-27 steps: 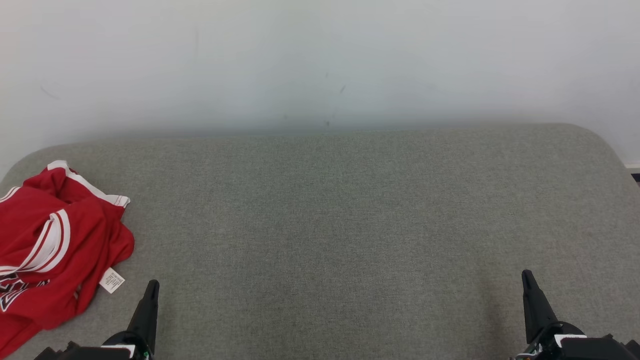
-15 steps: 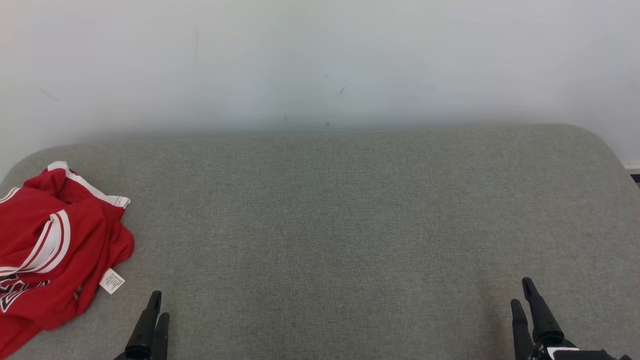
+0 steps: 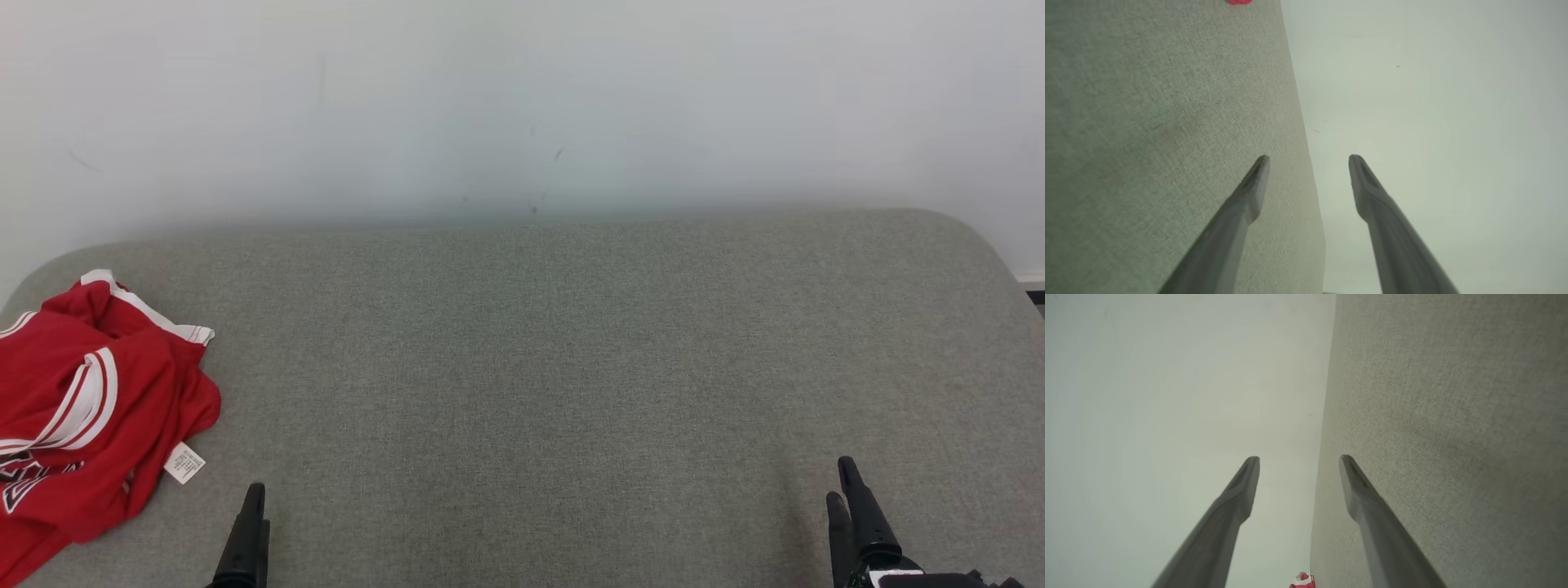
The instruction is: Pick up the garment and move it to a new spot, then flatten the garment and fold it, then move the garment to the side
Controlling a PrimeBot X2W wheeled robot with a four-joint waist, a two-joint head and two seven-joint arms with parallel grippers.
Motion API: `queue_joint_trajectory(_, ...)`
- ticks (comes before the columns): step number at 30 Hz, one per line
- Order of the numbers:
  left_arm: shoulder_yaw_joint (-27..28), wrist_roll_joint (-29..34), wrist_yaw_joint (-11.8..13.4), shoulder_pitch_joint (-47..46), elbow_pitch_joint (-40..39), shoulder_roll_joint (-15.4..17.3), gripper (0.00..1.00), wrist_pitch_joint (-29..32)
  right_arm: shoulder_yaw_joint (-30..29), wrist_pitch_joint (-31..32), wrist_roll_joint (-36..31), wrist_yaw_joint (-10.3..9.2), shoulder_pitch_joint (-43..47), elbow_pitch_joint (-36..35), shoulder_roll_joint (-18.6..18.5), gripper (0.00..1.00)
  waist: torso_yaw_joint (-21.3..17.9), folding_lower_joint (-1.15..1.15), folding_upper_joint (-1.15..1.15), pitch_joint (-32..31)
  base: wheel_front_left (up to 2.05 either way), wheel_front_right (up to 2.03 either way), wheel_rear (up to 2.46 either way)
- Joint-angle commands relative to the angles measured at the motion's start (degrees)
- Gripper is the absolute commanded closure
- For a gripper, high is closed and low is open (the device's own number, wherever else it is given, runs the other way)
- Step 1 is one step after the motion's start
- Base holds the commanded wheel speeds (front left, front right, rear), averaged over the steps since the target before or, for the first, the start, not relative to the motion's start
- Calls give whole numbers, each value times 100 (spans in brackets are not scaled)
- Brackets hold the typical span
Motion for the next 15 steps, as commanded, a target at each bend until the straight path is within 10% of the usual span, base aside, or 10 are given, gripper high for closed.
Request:
queue_joint_trajectory(1, 19, 382, -3, -8, -96, 25, 0, -94, 29, -69, -254, 22, -85, -34, -10, 0, -1, 0, 0, -11, 0, 0, 0)
queue_joint_trajectory(15, -226, 2333, 176, 67, -210, 30, 0, -448, 67, -316, -1872, 26, -199, 248, -12, 0, -14, 0, 0, -70, 0, 0, 0)
